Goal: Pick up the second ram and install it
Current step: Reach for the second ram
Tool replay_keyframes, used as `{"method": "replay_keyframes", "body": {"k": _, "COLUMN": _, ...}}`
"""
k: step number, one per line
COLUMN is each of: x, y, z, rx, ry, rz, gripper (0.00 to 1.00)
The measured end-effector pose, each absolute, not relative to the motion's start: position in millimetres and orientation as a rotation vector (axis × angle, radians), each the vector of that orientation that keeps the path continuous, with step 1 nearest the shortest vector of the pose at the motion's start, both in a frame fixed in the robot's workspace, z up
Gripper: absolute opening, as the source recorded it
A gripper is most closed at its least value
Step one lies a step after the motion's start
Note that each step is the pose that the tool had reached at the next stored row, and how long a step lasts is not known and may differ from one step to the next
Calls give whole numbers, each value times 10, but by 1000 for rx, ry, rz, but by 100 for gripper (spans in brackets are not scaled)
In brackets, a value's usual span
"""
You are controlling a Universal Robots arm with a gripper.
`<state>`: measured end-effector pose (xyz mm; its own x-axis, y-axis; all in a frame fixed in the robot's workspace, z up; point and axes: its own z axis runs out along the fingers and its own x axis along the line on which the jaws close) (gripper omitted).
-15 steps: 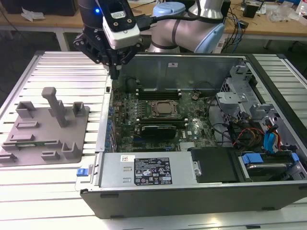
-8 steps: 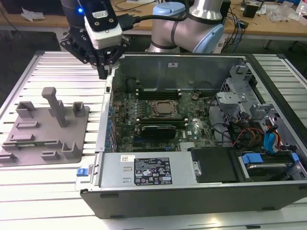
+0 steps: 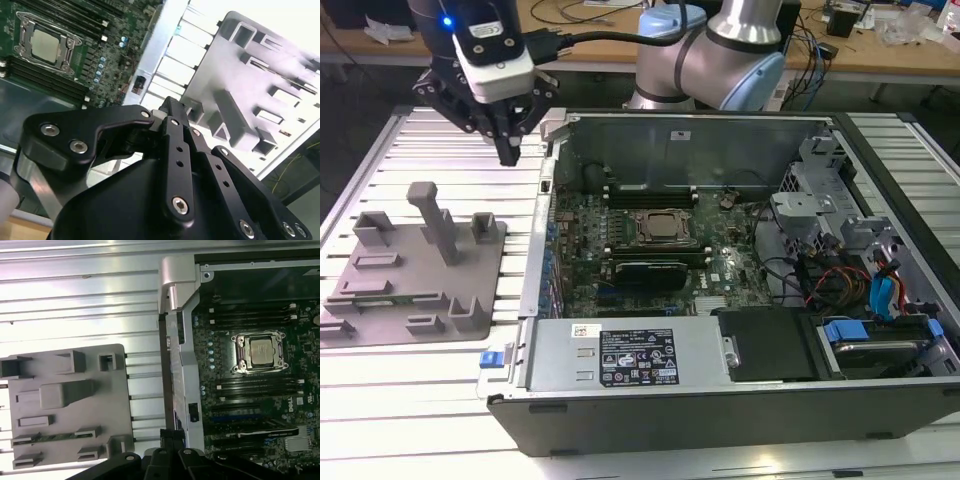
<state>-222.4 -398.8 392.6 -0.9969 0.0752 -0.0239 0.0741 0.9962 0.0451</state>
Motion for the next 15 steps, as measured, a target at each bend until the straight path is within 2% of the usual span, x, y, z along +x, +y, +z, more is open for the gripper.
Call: {"method": "replay_keyframes", "body": {"k": 15, "x": -2714, "y": -3988, "z": 3902, "rx": 116, "ry": 3113, "rz": 69, "gripper": 8}}
